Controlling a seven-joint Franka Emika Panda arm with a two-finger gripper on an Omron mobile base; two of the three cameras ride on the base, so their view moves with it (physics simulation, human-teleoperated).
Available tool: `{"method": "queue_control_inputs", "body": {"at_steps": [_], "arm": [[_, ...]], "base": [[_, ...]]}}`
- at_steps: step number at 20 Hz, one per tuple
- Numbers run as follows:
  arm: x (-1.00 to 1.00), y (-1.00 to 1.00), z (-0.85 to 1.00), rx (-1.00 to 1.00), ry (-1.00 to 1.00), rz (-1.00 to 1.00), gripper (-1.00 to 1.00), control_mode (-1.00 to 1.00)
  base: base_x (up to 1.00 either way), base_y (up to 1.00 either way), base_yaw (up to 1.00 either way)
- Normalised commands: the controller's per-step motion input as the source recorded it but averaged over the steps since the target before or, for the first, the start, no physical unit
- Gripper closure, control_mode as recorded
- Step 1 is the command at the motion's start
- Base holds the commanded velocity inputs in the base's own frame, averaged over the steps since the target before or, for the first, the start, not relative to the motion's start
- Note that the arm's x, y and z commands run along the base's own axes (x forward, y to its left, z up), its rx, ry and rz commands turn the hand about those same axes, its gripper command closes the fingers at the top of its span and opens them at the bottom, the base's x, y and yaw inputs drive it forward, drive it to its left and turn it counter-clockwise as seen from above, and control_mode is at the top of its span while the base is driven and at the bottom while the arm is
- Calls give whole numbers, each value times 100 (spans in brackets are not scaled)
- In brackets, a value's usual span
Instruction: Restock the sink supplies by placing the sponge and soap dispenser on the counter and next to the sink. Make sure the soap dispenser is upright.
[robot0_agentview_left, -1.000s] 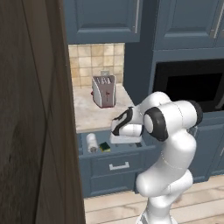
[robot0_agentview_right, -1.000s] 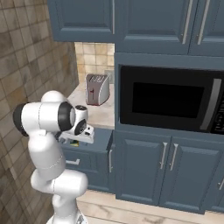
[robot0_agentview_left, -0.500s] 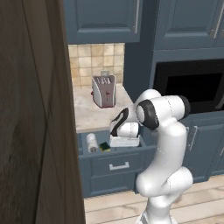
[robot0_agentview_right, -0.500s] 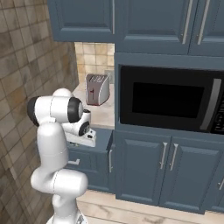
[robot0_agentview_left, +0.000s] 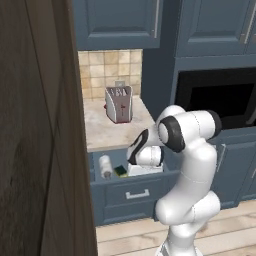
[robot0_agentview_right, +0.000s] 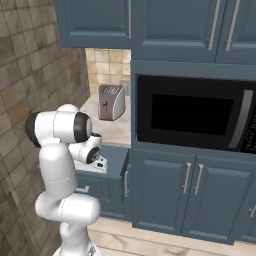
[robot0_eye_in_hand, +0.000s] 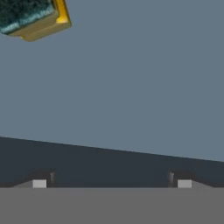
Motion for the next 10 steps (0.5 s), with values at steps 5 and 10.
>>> {"method": "queue_control_inputs", "body": {"at_steps": [5,10], "arm": [[-85,0,0,0,0,2,-100,-100],[-87,2,0,0,0,2,-100,-100]], "base": [[0,0,0],[0,0,0]]}}
